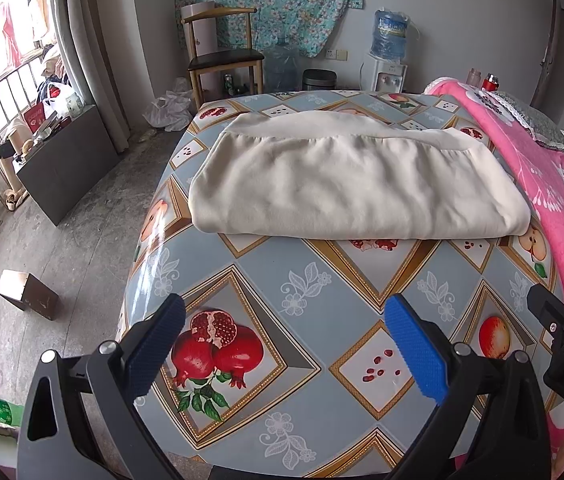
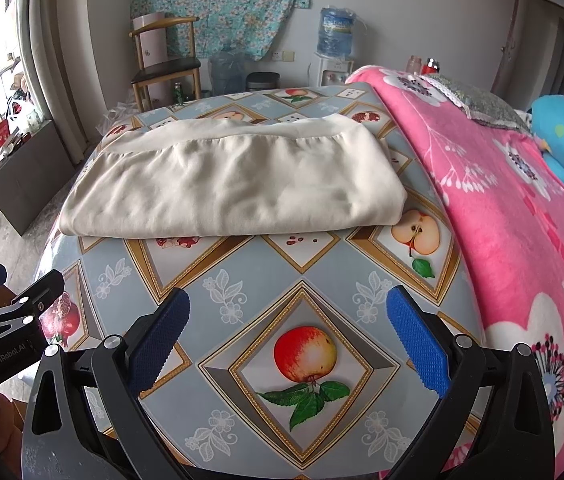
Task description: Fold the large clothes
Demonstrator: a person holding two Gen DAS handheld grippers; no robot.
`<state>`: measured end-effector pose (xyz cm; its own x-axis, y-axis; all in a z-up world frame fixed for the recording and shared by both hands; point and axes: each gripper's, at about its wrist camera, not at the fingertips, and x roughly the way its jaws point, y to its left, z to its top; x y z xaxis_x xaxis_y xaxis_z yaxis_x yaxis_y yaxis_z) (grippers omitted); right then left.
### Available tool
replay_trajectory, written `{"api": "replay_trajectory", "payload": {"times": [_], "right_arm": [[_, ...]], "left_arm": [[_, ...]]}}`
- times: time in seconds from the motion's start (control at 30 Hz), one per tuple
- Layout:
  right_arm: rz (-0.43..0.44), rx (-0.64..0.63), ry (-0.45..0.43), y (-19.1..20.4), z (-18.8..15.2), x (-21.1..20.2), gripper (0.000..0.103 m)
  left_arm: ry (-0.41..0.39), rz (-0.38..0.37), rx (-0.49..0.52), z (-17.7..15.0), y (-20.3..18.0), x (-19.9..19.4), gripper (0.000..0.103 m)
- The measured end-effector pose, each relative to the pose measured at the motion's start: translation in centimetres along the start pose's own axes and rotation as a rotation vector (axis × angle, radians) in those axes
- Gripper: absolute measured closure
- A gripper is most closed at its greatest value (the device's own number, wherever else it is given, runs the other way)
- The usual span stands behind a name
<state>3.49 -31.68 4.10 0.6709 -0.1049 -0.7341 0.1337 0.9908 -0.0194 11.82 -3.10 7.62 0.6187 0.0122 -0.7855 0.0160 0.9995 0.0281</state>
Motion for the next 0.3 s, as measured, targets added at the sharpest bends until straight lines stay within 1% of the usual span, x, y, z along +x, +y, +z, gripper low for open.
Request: {"api": "replay_trajectory", "payload": {"times": [0.3], "right_arm": [[-0.004,0.000,-0.001,-0.11,-0.03,0.02,0.007]], "left_arm": [[-0.001,0.001,0.000,0.06,0.05,0.01,0.005]]}}
